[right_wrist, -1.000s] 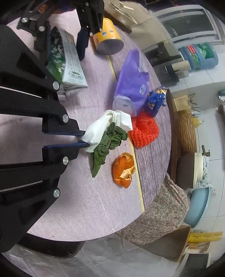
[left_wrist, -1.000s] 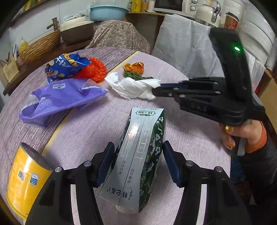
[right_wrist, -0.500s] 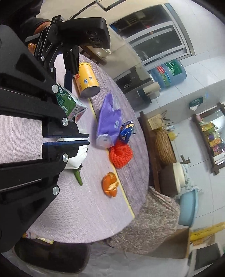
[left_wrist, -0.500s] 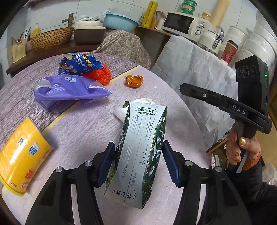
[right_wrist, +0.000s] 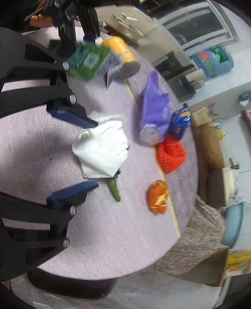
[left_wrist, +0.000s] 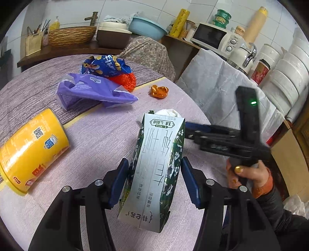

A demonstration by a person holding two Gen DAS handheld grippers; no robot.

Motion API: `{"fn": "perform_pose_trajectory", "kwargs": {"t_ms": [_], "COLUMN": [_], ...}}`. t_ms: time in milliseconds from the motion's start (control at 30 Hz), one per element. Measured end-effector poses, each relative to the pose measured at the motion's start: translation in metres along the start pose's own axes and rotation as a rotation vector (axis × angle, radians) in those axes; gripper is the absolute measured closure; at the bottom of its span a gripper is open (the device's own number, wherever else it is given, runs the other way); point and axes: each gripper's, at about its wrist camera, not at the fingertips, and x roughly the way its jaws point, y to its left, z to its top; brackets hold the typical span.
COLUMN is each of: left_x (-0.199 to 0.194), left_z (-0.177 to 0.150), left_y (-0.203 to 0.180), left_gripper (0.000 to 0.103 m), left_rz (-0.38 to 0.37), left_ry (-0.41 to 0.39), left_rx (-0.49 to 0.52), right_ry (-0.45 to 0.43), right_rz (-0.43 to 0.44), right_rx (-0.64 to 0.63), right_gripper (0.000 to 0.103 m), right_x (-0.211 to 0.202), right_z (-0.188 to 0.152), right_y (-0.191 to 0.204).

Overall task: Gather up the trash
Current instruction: 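Lower the milk carton into the black bin with the left gripper while the right drops tissues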

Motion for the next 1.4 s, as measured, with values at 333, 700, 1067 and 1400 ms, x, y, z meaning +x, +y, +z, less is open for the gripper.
{"fn": "perform_pose_trajectory", "kwargs": {"t_ms": [333, 700, 1067, 1400], "left_x": [-0.014, -0.004, 0.071, 0.151], "left_z": [0.004, 0.033, 0.069, 0.083], "left_y": [-0.001, -0.046, -0.132, -0.216], "left_gripper": [0.049, 0.049, 0.049, 0.049], "left_rz": [-0.002, -0.086, -0.201, -0.247], "left_ry": [-0.042, -0.073, -0.024, 0.055], "left_rx": [-0.004, 0.074, 0.152, 0.236], "right_ry": [-0.071, -0.325, -0.283, -0.09], "right_rz": [0.122, 0.041, -0.304, -0.39], "right_rx": [-0.003, 0.091, 0.334, 0.533], "right_gripper": [0.087, 0.087, 0.087, 0.067], "right_x": [-0.04, -0.134, -0.132, -0.062], "right_z": [-0.01, -0.019, -0.058, -0.105], "right_y": [0.006, -0.037, -0.154, -0.25]}}
